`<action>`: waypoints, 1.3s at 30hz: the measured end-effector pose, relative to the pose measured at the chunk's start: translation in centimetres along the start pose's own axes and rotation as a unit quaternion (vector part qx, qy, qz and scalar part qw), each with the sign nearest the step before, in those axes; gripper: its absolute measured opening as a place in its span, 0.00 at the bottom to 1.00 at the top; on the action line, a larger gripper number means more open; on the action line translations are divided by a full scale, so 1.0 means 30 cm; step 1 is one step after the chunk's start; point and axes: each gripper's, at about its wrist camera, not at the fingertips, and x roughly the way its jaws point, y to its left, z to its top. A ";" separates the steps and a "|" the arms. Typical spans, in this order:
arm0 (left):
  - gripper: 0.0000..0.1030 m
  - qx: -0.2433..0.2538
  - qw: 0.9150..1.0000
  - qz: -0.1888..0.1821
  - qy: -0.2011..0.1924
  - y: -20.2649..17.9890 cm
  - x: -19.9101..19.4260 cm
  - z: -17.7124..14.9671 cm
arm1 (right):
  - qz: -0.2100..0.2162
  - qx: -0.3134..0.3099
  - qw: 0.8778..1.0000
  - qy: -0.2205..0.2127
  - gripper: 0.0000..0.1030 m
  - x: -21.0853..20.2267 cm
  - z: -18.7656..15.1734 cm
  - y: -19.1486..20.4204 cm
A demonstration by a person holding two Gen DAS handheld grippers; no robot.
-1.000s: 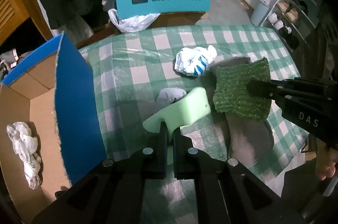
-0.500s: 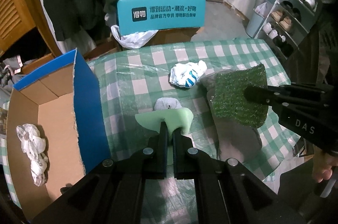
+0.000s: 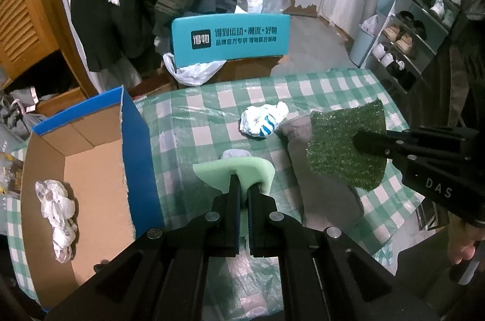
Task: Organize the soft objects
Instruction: 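Lift the green pad with the right tool while left lifts the foam strip, then carry the foam strip and green pad over the cardboard box with both tools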
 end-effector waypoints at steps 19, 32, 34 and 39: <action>0.04 -0.006 0.999 0.017 -0.049 0.029 -0.169 0.002 | 0.006 -0.023 0.999 -0.032 0.06 -0.112 -0.001 0.070; 0.04 -0.029 0.996 0.027 -0.080 0.096 -0.271 -0.001 | 0.016 -0.039 0.998 -0.051 0.06 -0.156 0.028 0.145; 0.04 -0.032 0.995 0.032 -0.086 0.110 -0.292 -0.003 | 0.019 -0.043 0.997 -0.053 0.06 -0.161 0.037 0.160; 0.04 -0.039 0.994 0.045 -0.096 0.149 -0.326 -0.010 | 0.028 -0.054 0.996 -0.060 0.06 -0.172 0.054 0.207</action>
